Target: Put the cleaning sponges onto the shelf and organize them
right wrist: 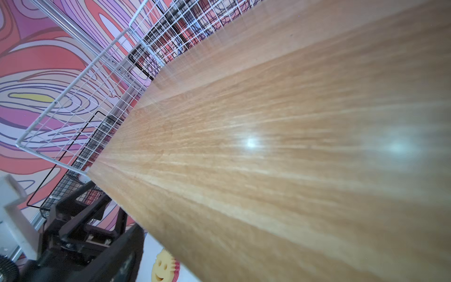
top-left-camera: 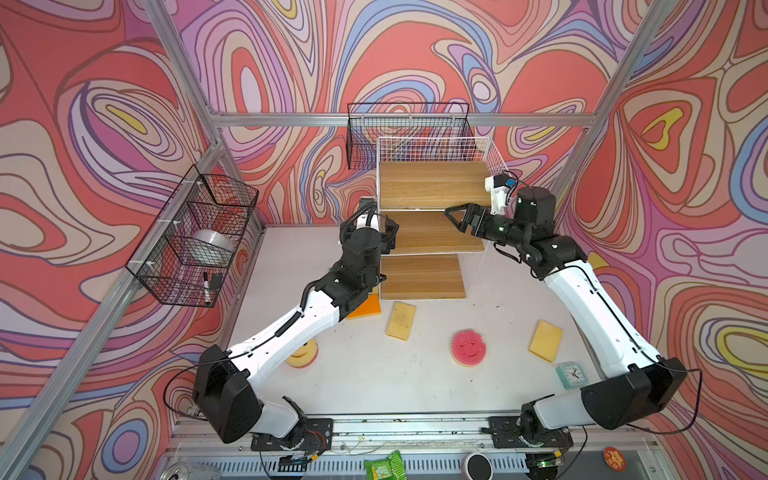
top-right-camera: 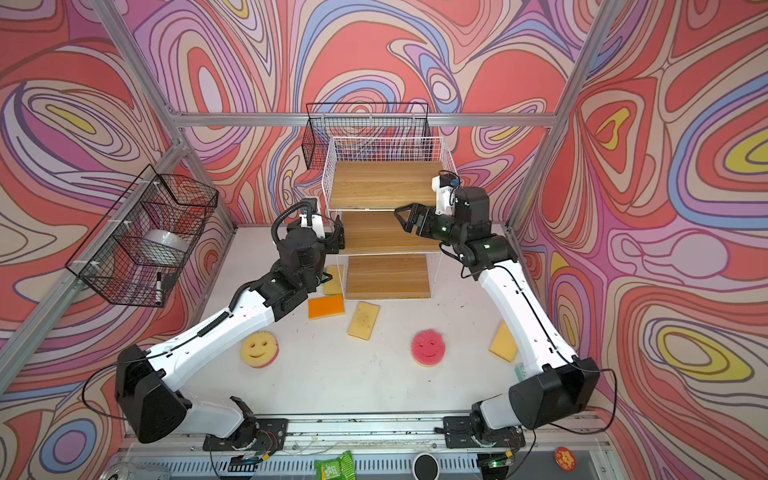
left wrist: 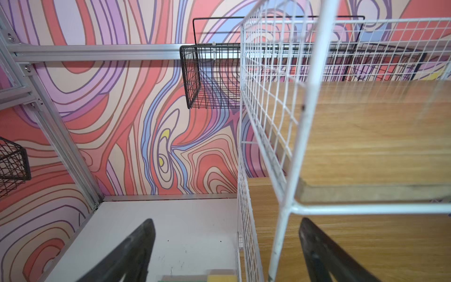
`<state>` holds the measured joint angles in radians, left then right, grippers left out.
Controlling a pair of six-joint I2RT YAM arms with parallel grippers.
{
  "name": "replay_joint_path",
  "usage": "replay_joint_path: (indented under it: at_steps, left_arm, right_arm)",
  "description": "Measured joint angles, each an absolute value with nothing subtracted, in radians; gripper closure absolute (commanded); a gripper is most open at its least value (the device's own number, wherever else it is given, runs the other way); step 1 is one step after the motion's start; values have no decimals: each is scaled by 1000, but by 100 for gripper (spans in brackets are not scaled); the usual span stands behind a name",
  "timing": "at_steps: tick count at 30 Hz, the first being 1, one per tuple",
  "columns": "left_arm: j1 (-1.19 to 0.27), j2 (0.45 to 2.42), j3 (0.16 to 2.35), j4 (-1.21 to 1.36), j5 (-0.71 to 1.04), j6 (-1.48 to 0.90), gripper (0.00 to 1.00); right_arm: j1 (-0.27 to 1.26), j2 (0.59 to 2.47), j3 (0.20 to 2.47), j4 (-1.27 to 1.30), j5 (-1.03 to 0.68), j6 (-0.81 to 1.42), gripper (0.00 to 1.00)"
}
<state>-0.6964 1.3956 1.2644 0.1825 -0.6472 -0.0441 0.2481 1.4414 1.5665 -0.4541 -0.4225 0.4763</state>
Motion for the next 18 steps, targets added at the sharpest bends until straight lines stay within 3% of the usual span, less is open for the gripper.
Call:
replay_joint_path:
  at_steps: [7, 18]
  left_arm:
    - [-696, 1298, 1254, 55, -595, -30, 0]
    - [-696, 1110, 1213, -298, -330, -130, 1]
  right_arm:
    - [246, 1418, 1524, -483, -423, 448, 2]
    - [238, 1295, 1458, -558, -423, 419, 1]
